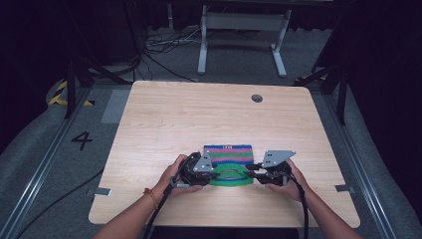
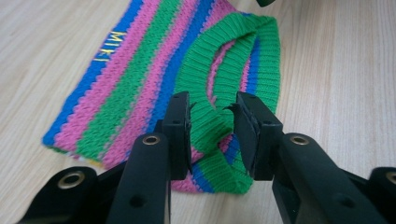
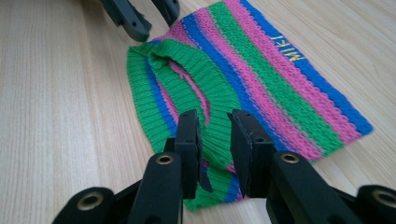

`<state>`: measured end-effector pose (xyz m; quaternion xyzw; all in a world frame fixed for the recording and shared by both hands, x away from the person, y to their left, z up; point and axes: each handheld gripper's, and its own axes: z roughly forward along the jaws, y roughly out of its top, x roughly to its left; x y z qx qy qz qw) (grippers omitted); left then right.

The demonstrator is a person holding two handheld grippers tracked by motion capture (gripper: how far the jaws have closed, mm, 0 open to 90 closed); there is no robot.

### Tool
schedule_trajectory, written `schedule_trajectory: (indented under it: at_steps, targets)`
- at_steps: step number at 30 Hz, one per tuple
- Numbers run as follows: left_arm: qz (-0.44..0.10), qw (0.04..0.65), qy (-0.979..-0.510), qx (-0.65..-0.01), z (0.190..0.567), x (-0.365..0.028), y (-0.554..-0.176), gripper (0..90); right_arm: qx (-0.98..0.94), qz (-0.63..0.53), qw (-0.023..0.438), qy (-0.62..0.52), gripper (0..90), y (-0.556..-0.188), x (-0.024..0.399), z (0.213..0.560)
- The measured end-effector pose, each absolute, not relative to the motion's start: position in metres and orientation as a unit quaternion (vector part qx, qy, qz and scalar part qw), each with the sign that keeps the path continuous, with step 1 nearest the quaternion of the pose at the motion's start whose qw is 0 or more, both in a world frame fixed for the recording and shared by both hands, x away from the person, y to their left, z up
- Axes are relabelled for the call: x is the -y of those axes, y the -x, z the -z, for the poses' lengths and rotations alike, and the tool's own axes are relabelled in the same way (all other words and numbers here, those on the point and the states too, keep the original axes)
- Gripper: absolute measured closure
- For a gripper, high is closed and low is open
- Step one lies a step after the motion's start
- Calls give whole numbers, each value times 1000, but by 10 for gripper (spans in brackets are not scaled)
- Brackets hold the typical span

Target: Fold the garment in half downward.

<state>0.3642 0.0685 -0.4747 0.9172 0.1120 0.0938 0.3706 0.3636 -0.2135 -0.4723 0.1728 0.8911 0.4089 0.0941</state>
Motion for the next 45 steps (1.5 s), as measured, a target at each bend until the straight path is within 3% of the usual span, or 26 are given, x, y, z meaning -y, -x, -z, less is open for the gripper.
schedule_trajectory:
  at_steps: [3,7,12,15,20,26,38,45]
  targets:
    - [-92,358,-922,-112,481,-63,-365,663,-893,-405,92,-175,675,-364,206,478]
    - [-96,352,-924,-117,490,-62,-366,690,-899,-385,97,-184,696,-368,203,491]
    - [-110,352,-922,-114,486,-65,-367,854,-898,-386,106,-184,861,-367,203,489]
    - [-119,353,-922,-100,481,-65,-363,877,-896,-389,113,-180,880,-364,204,485]
    - [-114,373,-916,-90,469,-69,-354,873,-894,-399,110,-170,880,-357,208,474]
    - [-99,323,-939,-67,488,-66,-345,810,-908,-377,95,-157,864,-346,207,484]
    - [-88,364,-921,-105,497,-77,-375,832,-899,-382,108,-184,865,-359,207,496]
    - [-85,351,-926,-108,484,-82,-376,733,-899,-381,109,-187,806,-362,206,490]
